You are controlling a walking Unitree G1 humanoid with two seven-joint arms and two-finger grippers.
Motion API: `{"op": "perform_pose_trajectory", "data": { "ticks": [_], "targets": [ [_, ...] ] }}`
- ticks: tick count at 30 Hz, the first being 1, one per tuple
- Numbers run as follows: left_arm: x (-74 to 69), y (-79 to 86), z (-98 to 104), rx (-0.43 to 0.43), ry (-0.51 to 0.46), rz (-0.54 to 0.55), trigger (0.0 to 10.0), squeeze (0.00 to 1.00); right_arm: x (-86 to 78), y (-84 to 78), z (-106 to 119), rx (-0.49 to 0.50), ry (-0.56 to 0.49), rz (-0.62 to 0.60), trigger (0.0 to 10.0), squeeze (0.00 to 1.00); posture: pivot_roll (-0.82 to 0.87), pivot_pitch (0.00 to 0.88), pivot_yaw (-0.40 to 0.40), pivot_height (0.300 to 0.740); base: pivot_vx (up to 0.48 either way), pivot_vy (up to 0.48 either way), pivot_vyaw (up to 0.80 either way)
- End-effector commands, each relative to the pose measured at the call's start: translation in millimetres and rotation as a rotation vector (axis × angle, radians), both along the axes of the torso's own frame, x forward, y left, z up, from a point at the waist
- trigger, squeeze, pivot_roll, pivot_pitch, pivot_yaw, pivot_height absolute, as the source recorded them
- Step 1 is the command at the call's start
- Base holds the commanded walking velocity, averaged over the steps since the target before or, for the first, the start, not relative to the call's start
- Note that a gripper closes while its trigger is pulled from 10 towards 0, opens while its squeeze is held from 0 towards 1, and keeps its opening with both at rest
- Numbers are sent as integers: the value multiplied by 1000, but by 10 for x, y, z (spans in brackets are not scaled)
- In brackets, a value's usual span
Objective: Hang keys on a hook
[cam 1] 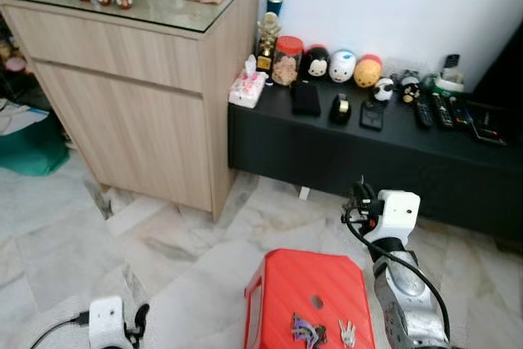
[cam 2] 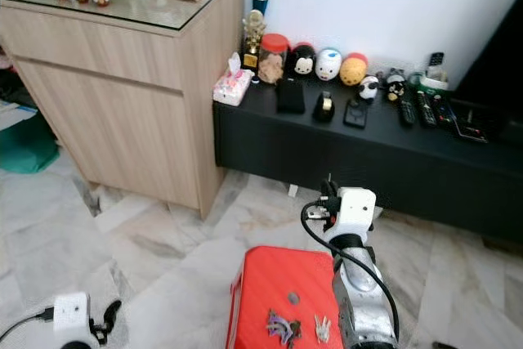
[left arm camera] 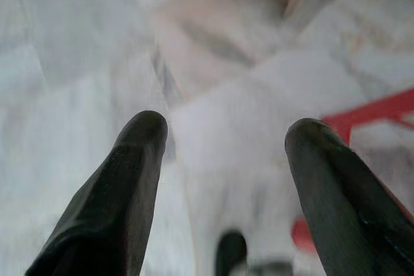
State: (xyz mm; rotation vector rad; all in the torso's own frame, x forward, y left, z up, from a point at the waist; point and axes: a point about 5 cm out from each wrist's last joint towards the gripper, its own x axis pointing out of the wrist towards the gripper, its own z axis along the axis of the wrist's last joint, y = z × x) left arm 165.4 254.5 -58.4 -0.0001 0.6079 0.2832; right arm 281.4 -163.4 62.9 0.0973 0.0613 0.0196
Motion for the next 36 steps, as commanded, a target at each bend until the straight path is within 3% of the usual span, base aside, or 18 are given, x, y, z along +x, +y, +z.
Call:
{"op": "perform_pose_trajectory", "data": {
  "ticks": [1,6,15,20,27,32,36],
  "targets": [
    [-191,-39,-135,-13,96,12,10000,0,-29,-44,-11,9,1,-33,10000,0,120,0,-109,740,0,0,0],
    [-283,-8,-194,10,160,20,10000,0,-17,-56,34,-5,-26,-74,10000,0,93,0,-93,740,0,0,0],
    [-205,-47,-191,2,161,-12,10000,0,20,-89,51,-14,-26,-91,10000,0,119,0,-108,740,0,0,0],
    [-198,-32,-187,5,164,-26,10000,0,143,-45,177,-4,-62,-110,10000,0,128,0,-104,740,0,0,0],
    [-352,23,-244,3,229,-12,10000,0,169,77,174,10,-57,-112,10000,0,128,0,-85,740,0,0,0],
    [-471,76,-278,0,279,-3,10000,0,164,91,180,15,-57,-121,10000,0,104,0,-75,740,0,0,0],
    [-481,109,-273,-9,277,27,10000,0,172,50,200,6,-53,-124,10000,0,93,0,-92,740,0,0,0]
  ]
}}
